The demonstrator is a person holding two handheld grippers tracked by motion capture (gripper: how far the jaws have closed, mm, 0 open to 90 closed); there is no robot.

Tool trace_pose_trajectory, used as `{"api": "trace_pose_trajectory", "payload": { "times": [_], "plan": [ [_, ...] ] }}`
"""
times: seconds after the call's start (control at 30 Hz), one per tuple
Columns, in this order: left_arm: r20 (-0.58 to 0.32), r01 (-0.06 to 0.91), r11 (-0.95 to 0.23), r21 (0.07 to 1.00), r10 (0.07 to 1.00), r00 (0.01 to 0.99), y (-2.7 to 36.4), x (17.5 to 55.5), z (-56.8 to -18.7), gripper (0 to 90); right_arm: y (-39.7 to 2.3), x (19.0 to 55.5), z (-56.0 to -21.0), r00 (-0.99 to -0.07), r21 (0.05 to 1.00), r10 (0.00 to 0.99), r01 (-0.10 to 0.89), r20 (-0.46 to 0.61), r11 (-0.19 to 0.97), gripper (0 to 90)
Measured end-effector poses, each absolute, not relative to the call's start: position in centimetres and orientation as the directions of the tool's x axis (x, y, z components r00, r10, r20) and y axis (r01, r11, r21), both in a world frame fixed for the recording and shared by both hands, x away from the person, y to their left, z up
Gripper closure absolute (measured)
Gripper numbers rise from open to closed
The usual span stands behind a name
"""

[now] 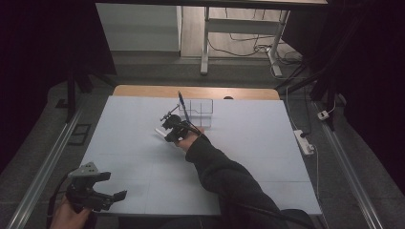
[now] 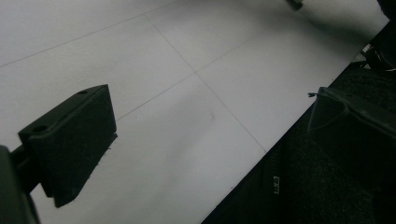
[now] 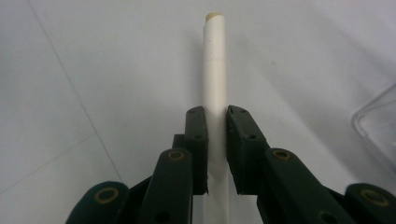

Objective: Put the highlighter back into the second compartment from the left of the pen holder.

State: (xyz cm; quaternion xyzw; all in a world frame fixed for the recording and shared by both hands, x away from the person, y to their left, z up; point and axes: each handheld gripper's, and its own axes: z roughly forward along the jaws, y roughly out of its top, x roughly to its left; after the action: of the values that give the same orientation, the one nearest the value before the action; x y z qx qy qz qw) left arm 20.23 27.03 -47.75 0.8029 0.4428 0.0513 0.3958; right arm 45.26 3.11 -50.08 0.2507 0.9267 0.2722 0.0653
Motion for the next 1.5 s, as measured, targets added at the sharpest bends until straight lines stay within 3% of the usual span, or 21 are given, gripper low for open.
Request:
{"api": "trace_pose_trajectory", "payload": {
  "times": [0.27, 0.73, 1.3, 1.5],
  "plan": [
    [-0.268, 0.670, -0.294, 0.681, 0.752, 0.602, 27.1, 20.2, -47.7, 1.1, 2.9, 44.4, -47.8, -0.904, 0.633, 0.426, 0.312, -0.031, 0.709, 78.7],
    [-0.280, 0.678, -0.274, 0.682, 0.758, 0.589, 27.2, 20.3, -47.8, 0.7, 0.9, 44.5, -43.4, -0.885, 0.748, 0.464, 0.293, -0.024, 0.596, 78.7],
    [-0.285, 0.680, -0.272, 0.681, 0.757, 0.588, 27.3, 20.3, -47.8, 0.7, -3.6, 46.9, -40.2, -0.799, 0.848, 0.599, 0.280, -0.055, 0.451, 78.7],
    [-0.285, 0.680, -0.273, 0.681, 0.756, 0.589, 27.2, 20.3, -47.8, 0.7, -5.4, 48.7, -40.5, -0.753, 0.859, 0.658, 0.332, -0.008, 0.390, 78.7]
  ]
}}
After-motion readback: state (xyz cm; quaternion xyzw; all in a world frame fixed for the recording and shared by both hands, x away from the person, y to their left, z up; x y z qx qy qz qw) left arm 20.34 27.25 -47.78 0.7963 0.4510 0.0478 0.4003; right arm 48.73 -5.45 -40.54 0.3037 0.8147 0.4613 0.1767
